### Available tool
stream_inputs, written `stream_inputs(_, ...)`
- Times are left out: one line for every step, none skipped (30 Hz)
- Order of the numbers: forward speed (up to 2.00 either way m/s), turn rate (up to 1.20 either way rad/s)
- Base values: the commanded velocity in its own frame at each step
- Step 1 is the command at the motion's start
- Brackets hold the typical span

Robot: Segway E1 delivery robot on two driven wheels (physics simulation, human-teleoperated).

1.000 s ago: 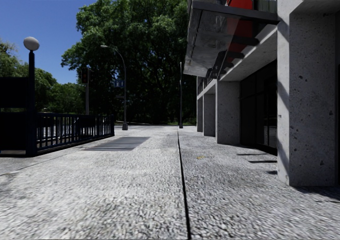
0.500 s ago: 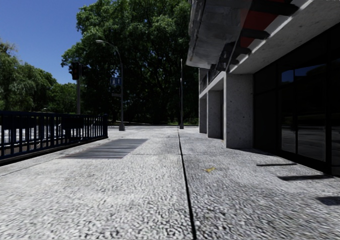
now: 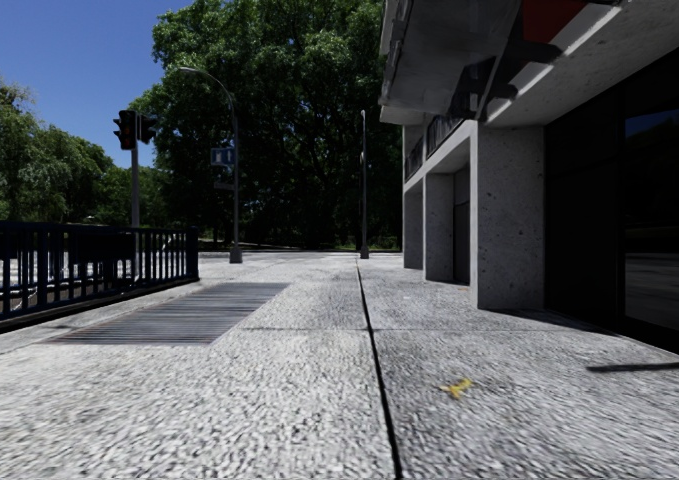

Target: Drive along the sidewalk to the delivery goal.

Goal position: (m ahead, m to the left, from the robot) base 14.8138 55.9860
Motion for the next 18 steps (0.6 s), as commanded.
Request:
stream_inputs(2.00,0.00)
stream_inputs(2.00,0.00)
stream_inputs(2.00,0.00)
stream_inputs(2.00,0.00)
stream_inputs(2.00,0.00)
stream_inputs(2.00,0.00)
stream_inputs(2.00,0.00)
stream_inputs(2.00,0.00)
stream_inputs(2.00,0.00)
stream_inputs(2.00,0.00)
stream_inputs(2.00,0.00)
stream_inputs(2.00,0.00)
stream_inputs(2.00,0.00)
stream_inputs(2.00,0.00)
stream_inputs(2.00,0.00)
stream_inputs(2.00,0.00)
stream_inputs(2.00,0.00)
stream_inputs(2.00,0.00)
